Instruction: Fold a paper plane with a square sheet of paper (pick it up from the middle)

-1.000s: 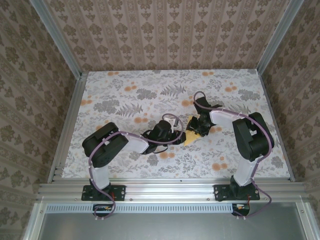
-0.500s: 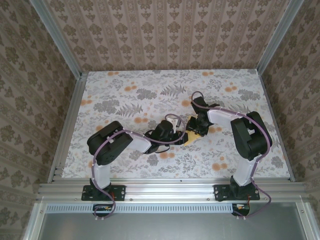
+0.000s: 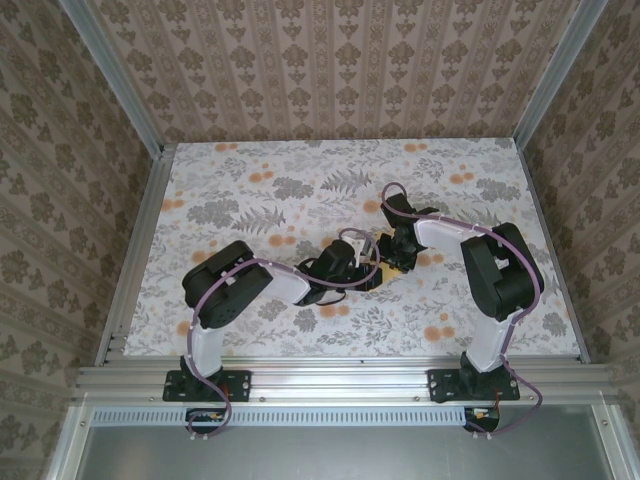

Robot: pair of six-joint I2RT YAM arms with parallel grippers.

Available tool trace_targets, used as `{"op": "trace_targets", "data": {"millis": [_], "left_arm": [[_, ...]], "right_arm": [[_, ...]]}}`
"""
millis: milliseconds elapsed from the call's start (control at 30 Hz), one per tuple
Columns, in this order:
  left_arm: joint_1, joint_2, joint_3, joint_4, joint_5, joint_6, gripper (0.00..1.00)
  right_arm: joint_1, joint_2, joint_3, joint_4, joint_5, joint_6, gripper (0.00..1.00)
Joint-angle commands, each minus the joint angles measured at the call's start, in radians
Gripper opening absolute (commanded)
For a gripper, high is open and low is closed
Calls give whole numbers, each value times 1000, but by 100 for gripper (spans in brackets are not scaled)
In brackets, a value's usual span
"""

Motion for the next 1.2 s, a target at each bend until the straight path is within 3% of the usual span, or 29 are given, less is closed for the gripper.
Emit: {"op": "trace_targets", "data": {"millis": [0,567,833,1167], "left_arm": [[-6,15,-20,-23,-13,20,23],[-25,-10,-61,-86,-47,20,19],[-56,-60,-58,-197,-51,93,9],[-73,-128,-63,-309,-167,106,6]], "right_arm": [[3,210,-110,19,124,3,52],[1,216,-109,19,128,14,51],[1,215,-109,19,128,14,51],[1,216,-114,24,127,14,51]]}}
